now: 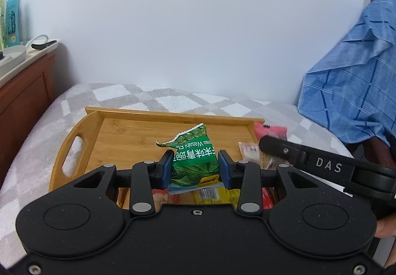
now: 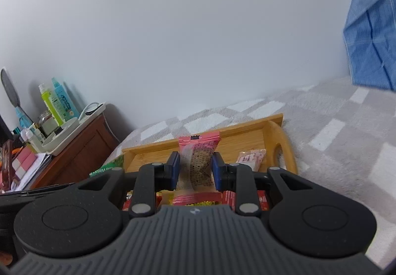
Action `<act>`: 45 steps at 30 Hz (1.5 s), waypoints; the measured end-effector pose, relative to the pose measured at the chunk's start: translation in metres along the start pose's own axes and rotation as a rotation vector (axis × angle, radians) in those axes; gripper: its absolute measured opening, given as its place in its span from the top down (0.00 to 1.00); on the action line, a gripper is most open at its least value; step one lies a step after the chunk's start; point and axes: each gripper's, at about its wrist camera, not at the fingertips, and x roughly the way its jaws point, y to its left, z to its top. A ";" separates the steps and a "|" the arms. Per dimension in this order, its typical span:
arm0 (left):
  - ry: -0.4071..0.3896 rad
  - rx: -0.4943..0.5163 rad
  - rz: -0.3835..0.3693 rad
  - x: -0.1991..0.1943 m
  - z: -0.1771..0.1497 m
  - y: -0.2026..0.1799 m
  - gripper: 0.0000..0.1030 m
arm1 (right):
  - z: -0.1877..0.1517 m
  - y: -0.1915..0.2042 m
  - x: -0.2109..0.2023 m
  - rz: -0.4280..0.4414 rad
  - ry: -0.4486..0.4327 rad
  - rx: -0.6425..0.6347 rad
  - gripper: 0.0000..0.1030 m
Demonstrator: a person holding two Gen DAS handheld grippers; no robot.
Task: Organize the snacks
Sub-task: 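Carry the green bag and pink pastry over the tray with both tools, then lower the green bag and pink pastry into the tray and open both tools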
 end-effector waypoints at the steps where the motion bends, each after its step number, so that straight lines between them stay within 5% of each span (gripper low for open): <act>1: 0.014 -0.003 0.002 0.007 0.003 0.001 0.64 | 0.002 -0.004 0.006 0.010 0.012 0.019 0.70; 19: 0.132 -0.050 -0.013 0.099 0.018 0.015 0.64 | 0.021 -0.028 0.071 0.063 0.099 0.044 0.70; 45: 0.169 -0.068 0.006 0.123 0.007 0.019 0.64 | 0.010 -0.033 0.098 0.023 0.188 0.035 0.69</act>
